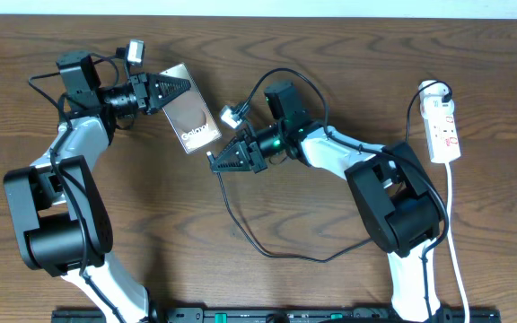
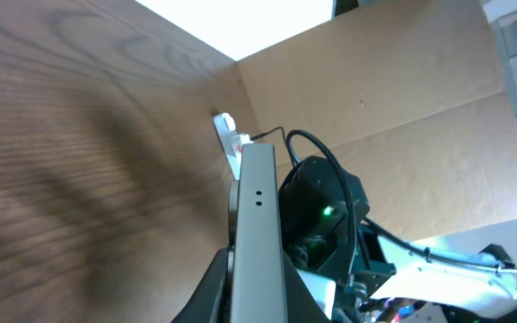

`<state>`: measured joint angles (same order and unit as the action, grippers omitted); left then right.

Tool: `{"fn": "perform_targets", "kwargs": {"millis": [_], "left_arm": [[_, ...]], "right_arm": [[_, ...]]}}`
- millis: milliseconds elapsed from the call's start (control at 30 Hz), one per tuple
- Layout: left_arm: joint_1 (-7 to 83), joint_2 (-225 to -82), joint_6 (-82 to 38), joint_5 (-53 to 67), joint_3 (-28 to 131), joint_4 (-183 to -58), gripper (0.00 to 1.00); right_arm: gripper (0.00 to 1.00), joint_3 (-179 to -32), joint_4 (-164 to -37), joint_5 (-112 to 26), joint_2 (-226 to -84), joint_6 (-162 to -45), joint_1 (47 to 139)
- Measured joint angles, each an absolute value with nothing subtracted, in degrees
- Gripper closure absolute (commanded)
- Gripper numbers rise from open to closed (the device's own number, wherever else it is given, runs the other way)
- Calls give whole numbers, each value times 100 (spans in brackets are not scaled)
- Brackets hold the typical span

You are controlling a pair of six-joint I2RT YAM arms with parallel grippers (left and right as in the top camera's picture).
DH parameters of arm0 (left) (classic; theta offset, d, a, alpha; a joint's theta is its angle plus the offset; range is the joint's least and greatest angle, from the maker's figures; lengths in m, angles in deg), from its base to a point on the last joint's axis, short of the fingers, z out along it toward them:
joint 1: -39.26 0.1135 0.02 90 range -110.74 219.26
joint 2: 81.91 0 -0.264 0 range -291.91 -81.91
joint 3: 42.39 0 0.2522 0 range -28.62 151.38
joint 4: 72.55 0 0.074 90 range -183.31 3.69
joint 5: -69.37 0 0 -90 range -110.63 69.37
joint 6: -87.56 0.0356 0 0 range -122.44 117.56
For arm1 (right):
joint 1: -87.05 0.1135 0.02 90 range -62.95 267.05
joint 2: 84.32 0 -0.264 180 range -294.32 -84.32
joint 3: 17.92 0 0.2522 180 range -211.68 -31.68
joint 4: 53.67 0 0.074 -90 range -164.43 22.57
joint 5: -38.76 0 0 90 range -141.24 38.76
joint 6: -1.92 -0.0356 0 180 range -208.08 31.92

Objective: Plug charger to phone and switch on socket

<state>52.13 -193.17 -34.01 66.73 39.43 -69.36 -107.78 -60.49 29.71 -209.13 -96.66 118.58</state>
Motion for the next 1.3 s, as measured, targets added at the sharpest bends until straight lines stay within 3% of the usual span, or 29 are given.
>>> {"fn": "perform_targets", "kwargs": {"millis": [1300], "left_arm": [[5213,-19317,-3628,6675,3943,-6936,92]], "right_arm": [[99,-10778,-5693,2667,-20911,-10107,11876]]}}
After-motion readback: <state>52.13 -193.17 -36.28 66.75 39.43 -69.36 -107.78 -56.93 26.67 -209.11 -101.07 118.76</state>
